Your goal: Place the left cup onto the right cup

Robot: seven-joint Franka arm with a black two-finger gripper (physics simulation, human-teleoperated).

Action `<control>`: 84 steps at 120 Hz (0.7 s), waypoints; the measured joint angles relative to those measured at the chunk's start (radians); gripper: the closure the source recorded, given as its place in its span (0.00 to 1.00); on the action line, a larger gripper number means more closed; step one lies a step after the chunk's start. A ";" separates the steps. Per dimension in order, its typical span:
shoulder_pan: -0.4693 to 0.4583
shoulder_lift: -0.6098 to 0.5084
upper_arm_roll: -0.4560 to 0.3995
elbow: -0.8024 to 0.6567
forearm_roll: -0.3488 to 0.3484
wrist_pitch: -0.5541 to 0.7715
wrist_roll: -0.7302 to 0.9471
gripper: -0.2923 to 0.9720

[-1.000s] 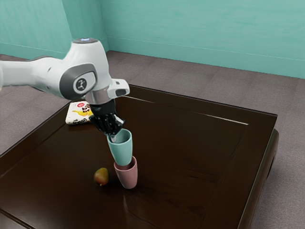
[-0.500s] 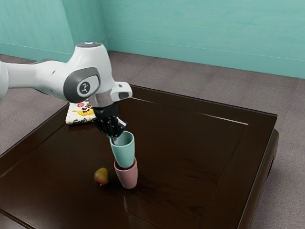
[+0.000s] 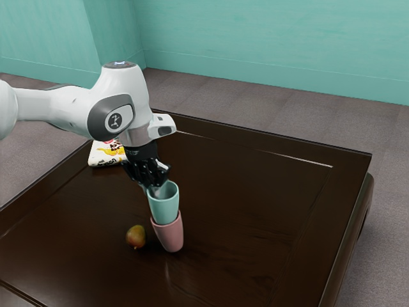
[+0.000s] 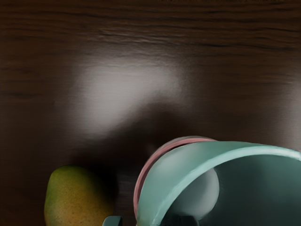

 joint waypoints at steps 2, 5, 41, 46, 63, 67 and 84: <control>0.000 0.000 0.000 0.000 0.000 0.000 0.000 0.68; 0.000 -0.001 0.000 0.000 -0.001 0.001 0.001 0.65; -0.019 -0.041 -0.002 0.017 -0.004 -0.007 0.007 0.44; -0.027 -0.045 -0.002 0.037 -0.004 -0.019 0.008 0.40; -0.041 -0.036 -0.002 0.170 -0.003 -0.094 0.013 0.33; -0.041 -0.026 -0.001 0.221 -0.003 -0.120 0.016 0.32; -0.035 -0.001 0.001 0.400 -0.001 -0.241 0.037 0.29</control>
